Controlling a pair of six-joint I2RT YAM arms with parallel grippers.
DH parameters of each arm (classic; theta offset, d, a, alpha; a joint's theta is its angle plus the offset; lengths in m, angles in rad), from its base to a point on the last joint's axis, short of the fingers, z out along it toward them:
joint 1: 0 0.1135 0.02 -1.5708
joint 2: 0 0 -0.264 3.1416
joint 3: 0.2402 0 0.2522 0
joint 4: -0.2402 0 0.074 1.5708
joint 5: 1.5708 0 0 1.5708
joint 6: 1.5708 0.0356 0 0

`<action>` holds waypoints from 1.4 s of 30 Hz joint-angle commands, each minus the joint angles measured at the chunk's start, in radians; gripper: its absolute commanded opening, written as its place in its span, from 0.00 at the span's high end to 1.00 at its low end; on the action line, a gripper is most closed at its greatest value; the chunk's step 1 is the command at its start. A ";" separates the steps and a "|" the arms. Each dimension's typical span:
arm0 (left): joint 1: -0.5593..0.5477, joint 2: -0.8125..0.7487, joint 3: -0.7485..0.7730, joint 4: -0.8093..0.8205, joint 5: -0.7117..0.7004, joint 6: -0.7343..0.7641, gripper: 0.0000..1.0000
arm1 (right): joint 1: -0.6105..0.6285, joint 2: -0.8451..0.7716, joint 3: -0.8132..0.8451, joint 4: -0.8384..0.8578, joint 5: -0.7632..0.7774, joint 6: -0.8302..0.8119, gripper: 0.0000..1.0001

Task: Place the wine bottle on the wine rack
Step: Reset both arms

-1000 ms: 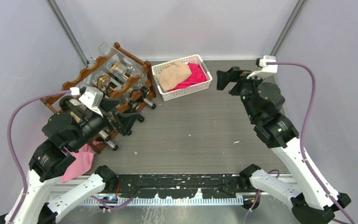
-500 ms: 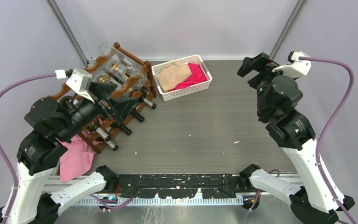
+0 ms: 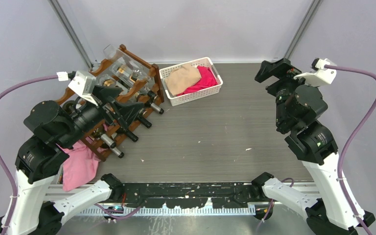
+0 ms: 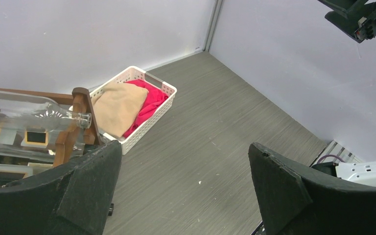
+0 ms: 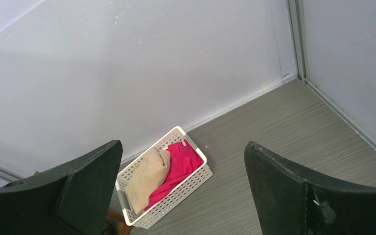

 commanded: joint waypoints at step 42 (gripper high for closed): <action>0.003 -0.021 -0.013 0.012 -0.019 0.003 0.00 | -0.001 0.016 -0.038 0.103 -0.064 -0.049 0.00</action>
